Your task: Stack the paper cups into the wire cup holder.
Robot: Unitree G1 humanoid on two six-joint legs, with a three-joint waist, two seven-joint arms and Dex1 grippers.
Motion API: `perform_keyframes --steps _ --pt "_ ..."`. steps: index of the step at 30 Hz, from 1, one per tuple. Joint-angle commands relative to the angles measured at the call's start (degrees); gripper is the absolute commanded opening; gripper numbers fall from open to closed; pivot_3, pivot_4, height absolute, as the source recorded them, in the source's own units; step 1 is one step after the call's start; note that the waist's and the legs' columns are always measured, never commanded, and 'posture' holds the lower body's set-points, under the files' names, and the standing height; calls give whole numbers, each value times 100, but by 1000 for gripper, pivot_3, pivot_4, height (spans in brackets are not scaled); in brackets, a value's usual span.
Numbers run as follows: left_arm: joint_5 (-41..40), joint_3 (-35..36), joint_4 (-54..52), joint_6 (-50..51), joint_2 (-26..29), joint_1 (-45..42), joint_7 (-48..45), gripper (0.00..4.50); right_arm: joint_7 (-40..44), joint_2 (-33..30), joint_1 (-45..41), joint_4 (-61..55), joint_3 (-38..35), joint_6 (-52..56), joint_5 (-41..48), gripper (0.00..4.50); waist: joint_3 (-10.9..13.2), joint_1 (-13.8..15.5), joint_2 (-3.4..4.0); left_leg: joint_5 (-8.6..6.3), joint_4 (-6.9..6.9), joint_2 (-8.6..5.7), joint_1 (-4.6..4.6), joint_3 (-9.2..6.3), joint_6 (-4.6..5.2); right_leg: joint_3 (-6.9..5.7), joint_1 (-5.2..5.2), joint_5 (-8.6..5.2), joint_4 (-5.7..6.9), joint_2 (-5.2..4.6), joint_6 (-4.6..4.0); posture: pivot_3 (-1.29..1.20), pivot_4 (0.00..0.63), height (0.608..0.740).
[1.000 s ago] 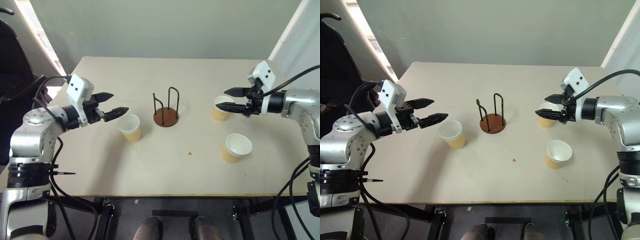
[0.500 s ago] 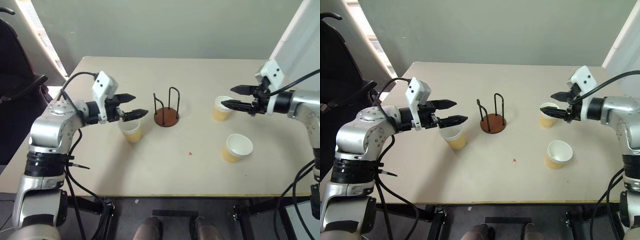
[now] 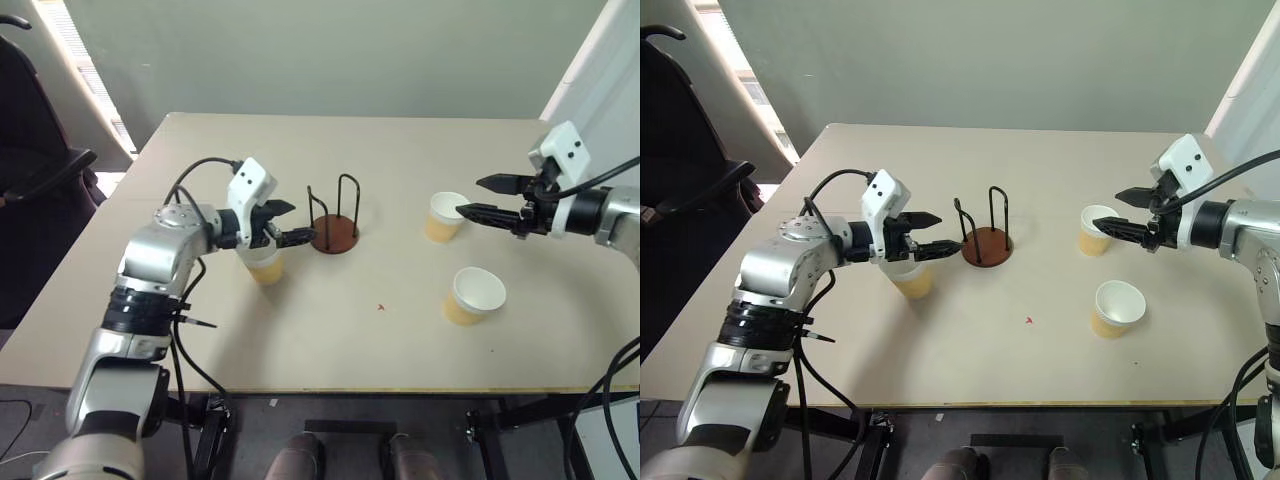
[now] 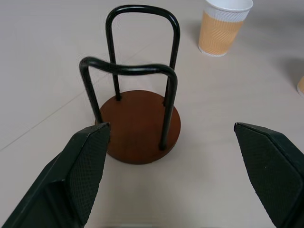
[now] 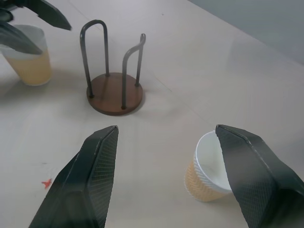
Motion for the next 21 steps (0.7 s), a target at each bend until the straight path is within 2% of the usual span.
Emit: perform_keyframes --steps 1,21 --pt "169 -42 175 -261 -125 -278 -7 4500 -34 -130 15 -339 -285 75 169 3360 0 -1 0 0 1 0 0 1 0 1 0 0 0 0 1 0 150 740" --pt "993 -278 2072 -1329 -1211 -1099 2 4500 -279 -134 89 -596 -345 194 308 3360 1 9 -1 7 5 -1 -5 7 12 3 0 8 -4 -1 18 0 150 740"
